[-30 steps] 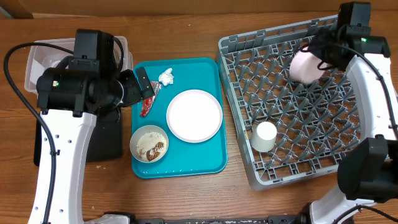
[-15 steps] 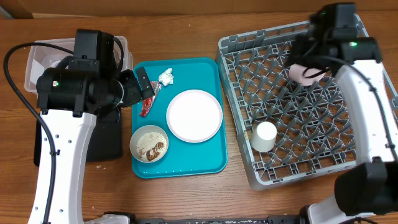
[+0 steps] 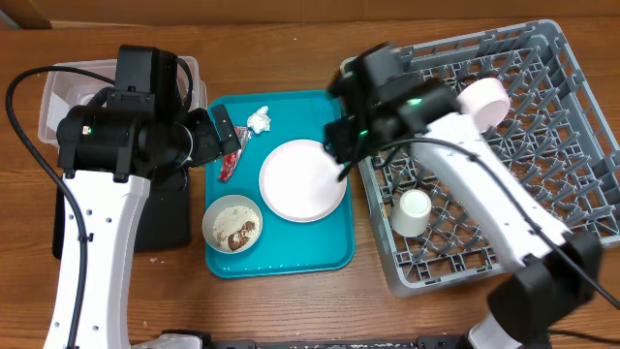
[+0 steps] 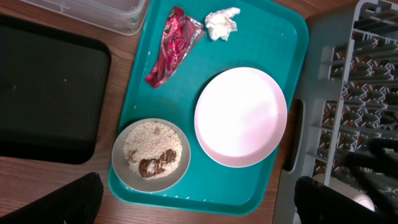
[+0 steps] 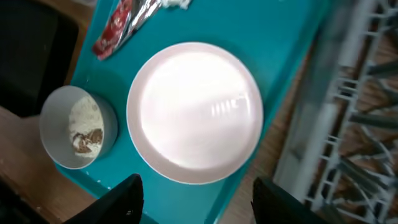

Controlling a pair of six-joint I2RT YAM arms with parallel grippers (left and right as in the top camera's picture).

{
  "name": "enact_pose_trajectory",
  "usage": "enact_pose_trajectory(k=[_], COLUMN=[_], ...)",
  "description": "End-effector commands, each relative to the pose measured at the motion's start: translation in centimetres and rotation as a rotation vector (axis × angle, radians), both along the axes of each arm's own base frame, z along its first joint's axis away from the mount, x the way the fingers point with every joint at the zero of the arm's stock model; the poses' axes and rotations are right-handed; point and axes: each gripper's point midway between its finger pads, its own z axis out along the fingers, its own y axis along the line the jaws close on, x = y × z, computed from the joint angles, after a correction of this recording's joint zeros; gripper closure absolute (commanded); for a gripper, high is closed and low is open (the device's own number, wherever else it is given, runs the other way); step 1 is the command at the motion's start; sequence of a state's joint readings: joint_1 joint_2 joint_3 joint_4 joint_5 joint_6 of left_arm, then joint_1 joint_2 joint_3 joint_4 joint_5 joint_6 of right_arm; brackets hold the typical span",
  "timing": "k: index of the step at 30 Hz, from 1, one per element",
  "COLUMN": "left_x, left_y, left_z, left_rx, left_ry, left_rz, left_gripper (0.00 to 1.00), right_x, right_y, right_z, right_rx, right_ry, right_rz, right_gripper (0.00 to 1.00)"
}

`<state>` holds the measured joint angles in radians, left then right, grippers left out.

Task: Sort waste into correct bins and load items into the dishwasher
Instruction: 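Move the right gripper back to the large pink plate and grasp its rim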

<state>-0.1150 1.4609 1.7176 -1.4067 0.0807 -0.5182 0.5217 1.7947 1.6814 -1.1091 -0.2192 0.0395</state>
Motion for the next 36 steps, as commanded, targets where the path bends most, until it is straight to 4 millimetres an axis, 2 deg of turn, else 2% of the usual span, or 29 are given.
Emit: enact_pose_trajectory(k=[1, 4, 6, 10, 14, 23, 28, 36], left_x=[0.2, 0.2, 0.2, 0.2, 0.2, 0.2, 0.2, 0.2], left_y=[0.2, 0.2, 0.2, 0.2, 0.2, 0.2, 0.2, 0.2], left_z=[0.3, 0.3, 0.3, 0.3, 0.3, 0.3, 0.3, 0.3], left_rx=[0.004, 0.004, 0.004, 0.004, 0.004, 0.004, 0.004, 0.004], left_ry=[-0.010, -0.010, -0.010, -0.010, -0.010, -0.010, -0.010, -0.010], left_rz=[0.016, 0.016, 0.016, 0.016, 0.016, 0.016, 0.016, 0.016], left_gripper=[0.00, 0.00, 0.00, 0.00, 0.00, 0.00, 0.00, 0.00], right_x=[0.1, 1.6, 3.5, 5.0, 4.6, 4.7, 4.7, 3.8], right_y=[0.6, 0.5, 0.0, 0.0, 0.6, 0.8, 0.8, 1.0], right_z=[-4.4, -7.2, -9.1, -11.3, -12.9, -16.1, -17.1, -17.4], right_rx=[-0.107, -0.174, -0.225, -0.232, -0.217, -0.236, -0.241, -0.218], right_ry=[0.010, -0.006, -0.041, -0.056, -0.025, 0.015, 0.028, 0.080], right_rz=[0.094, 0.085, 0.055, 0.093, 0.157, 0.163, 0.164, 0.150], right_gripper=[0.42, 0.41, 0.41, 0.41, 0.41, 0.44, 0.46, 0.64])
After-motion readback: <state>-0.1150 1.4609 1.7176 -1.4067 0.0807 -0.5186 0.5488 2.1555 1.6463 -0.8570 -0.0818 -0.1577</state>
